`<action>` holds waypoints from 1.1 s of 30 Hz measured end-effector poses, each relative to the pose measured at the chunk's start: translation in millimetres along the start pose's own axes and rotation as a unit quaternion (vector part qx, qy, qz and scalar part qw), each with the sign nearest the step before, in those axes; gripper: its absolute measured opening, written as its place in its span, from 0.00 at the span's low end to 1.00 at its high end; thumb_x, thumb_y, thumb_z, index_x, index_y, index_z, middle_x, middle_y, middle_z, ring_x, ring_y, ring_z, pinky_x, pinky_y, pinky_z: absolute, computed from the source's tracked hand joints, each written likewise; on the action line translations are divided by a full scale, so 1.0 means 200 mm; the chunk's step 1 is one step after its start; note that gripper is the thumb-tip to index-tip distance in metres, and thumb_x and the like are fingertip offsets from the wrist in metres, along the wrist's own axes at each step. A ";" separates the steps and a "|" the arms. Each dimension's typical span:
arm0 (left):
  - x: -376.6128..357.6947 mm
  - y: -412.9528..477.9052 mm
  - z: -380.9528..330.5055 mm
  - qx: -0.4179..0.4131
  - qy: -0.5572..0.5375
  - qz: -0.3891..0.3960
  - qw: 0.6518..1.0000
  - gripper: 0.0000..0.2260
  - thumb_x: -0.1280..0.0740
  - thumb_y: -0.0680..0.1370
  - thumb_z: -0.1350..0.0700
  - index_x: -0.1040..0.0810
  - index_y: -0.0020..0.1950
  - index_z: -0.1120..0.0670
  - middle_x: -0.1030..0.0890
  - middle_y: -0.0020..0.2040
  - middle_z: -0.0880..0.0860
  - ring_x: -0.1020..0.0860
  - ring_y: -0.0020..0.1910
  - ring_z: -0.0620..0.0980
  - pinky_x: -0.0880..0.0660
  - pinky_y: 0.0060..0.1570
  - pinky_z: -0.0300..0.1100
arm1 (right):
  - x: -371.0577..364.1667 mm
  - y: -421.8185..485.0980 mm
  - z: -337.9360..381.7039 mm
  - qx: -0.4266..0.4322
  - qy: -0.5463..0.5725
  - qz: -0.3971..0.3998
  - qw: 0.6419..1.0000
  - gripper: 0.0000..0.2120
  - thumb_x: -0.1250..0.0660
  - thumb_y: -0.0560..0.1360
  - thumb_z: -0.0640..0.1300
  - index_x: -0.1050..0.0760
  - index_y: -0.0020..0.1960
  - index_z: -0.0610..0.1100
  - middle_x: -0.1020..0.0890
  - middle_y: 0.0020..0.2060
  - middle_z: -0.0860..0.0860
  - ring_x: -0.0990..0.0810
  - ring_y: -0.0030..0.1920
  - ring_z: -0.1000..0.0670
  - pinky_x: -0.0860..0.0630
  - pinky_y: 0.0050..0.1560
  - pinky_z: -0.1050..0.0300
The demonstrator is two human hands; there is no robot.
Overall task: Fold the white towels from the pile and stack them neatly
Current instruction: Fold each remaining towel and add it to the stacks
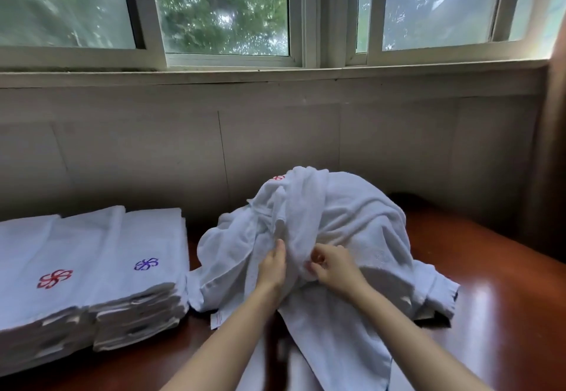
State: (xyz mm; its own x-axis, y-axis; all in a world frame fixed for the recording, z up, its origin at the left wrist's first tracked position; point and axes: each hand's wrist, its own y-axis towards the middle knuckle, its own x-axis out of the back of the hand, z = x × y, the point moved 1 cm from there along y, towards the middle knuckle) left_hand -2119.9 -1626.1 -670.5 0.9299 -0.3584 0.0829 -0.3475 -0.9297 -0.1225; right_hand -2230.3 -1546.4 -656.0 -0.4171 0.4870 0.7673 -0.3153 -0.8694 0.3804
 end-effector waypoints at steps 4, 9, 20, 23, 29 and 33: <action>0.06 -0.01 -0.07 0.060 -0.206 0.023 0.976 0.22 0.40 0.77 0.37 0.25 0.62 0.50 0.19 0.57 0.54 0.21 0.54 0.53 0.24 0.57 0.50 | 0.02 -0.07 0.06 0.063 0.025 0.059 0.996 0.05 0.31 0.74 0.45 0.21 0.44 0.42 0.29 0.41 0.55 0.33 0.47 0.52 0.38 0.48 0.62; 0.24 -0.06 -0.09 0.062 -0.175 -0.078 0.980 0.16 0.38 0.80 0.51 0.25 0.63 0.60 0.21 0.58 0.60 0.23 0.56 0.59 0.25 0.58 0.52 | 0.04 -0.21 0.22 0.056 0.223 0.211 0.950 0.09 0.29 0.71 0.38 0.26 0.34 0.40 0.26 0.35 0.48 0.28 0.38 0.55 0.32 0.42 0.61; 0.89 -0.53 0.05 0.050 -0.220 -0.004 0.974 0.18 0.46 0.80 0.55 0.18 0.44 0.55 0.15 0.38 0.53 0.17 0.35 0.49 0.23 0.30 0.39 | -0.30 -0.31 0.47 -0.217 0.321 0.032 0.921 0.07 0.40 0.78 0.41 0.28 0.41 0.47 0.22 0.37 0.48 0.24 0.31 0.51 0.31 0.28 0.63; 1.08 -0.63 0.16 0.054 -0.186 0.039 0.980 0.14 0.45 0.76 0.61 0.19 0.50 0.60 0.15 0.39 0.57 0.17 0.34 0.50 0.22 0.29 0.38 | -0.40 -0.36 0.60 -0.258 0.412 0.047 0.873 0.09 0.39 0.79 0.52 0.32 0.51 0.47 0.23 0.44 0.49 0.24 0.33 0.52 0.29 0.31 0.60; 1.27 -0.81 0.39 0.074 0.068 0.145 0.984 0.23 0.41 0.54 0.68 0.24 0.46 0.56 0.20 0.36 0.51 0.22 0.36 0.47 0.27 0.37 0.38 | -0.61 -0.49 0.73 -0.351 0.496 0.045 0.793 0.31 0.33 0.75 0.57 0.45 0.69 0.47 0.27 0.59 0.48 0.24 0.53 0.44 0.25 0.51 0.50; 1.34 -0.87 0.39 -0.002 0.286 0.254 0.924 0.18 0.44 0.63 0.71 0.21 0.45 0.58 0.22 0.37 0.43 0.25 0.39 0.39 0.31 0.37 0.33 | -0.65 -0.46 0.71 -0.379 0.462 0.007 0.802 0.38 0.30 0.73 0.54 0.44 0.74 0.40 0.34 0.69 0.44 0.30 0.64 0.44 0.31 0.63 0.51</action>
State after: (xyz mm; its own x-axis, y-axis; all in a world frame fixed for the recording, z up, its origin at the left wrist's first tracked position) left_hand -1800.6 -1554.3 -705.0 0.4315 -0.7335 0.5252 -0.7228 -0.6295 -0.2853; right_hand -2025.1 -1542.2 -717.2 -0.7684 0.6356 -0.0751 -0.5859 -0.7458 -0.3170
